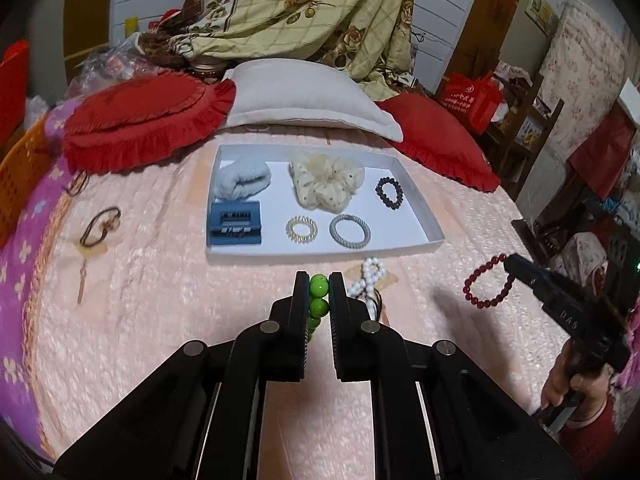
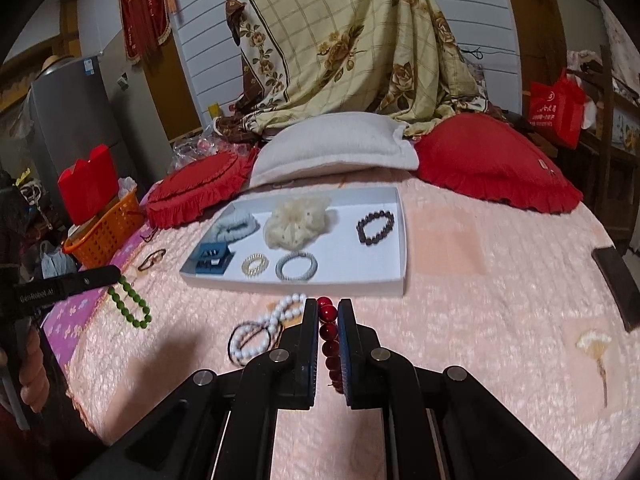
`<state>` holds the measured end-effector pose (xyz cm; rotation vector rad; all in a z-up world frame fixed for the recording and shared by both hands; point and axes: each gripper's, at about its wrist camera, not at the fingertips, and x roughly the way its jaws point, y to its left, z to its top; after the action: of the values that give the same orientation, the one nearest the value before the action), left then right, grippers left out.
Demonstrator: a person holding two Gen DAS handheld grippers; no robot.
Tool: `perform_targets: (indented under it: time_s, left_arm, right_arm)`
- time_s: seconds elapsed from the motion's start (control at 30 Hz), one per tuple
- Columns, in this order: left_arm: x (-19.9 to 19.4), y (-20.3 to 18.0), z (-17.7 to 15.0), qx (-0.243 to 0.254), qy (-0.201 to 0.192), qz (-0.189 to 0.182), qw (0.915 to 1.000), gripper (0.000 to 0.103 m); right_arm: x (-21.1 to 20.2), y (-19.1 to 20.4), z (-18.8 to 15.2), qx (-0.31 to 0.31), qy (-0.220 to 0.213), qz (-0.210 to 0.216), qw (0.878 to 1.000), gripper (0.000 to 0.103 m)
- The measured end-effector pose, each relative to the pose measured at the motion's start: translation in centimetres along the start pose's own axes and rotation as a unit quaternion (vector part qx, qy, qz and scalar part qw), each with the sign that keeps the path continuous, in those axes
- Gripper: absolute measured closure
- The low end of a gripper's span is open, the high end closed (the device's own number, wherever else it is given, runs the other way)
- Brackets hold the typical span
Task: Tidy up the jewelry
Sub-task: 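Lower green and red bracelets into the white box and open both tools, then grasp black cord with left tool while right tool approaches white pearl necklace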
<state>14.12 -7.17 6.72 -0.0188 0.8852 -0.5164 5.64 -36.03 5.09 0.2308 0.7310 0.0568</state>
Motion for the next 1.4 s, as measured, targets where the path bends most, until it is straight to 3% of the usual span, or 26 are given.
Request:
perform_targets:
  time_s: [0.17,0.43,0.7,0.83,0.9,0.97,1.07,1.1,1.27,1.4]
  left_arm:
    - [3.1,-0.8,3.1,0.020,0.005,0.009,0.9997,0.095]
    - [10.3,0.5,7.8,-0.001,0.038,0.021,0.9991,0.095]
    - [17.9,2.8,9.5,-0.005,0.076,0.080,0.9939,0.095]
    - [19.1,4.1,9.3,-0.026,0.084,0.077,0.9931,0.094]
    - [19.3,4.4,9.0,-0.033,0.092,0.059,0.9935,0.091]
    - [19.1,4.4,8.8,-0.036,0.092,0.052,0.9938,0.082]
    - [17.9,4.0,8.4,-0.037,0.082,0.046,0.9948,0.076]
    - [17.3,3.8,8.3,-0.035,0.078,0.045,0.9953,0.076]
    - [12.9,2.5,7.1,-0.015,0.049,0.045,0.9977,0.076]
    - [8.7,0.9,3.9,0.016,0.027,0.046,0.9984,0.075]
  right_arm:
    - [2.9,-0.1,2.6,0.001,0.010,0.006,1.000,0.094]
    - [9.3,-0.3,6.5,0.029,0.039,0.019,0.999,0.094]
    - [16.8,-1.2,7.3,0.069,0.082,0.023,0.994,0.094]
    - [18.9,-2.8,6.7,0.090,0.101,0.007,0.991,0.094]
    - [19.3,-3.3,6.3,0.092,0.105,-0.003,0.990,0.094]
    - [19.3,-3.6,6.2,0.089,0.108,-0.008,0.990,0.092]
    - [18.4,-4.0,6.2,0.092,0.097,-0.011,0.991,0.065]
    - [17.8,-4.1,6.1,0.096,0.089,-0.009,0.991,0.063]
    - [13.8,-3.5,5.5,0.084,0.074,0.009,0.994,0.063]
    - [9.6,-2.7,3.1,0.062,0.066,0.025,0.996,0.063]
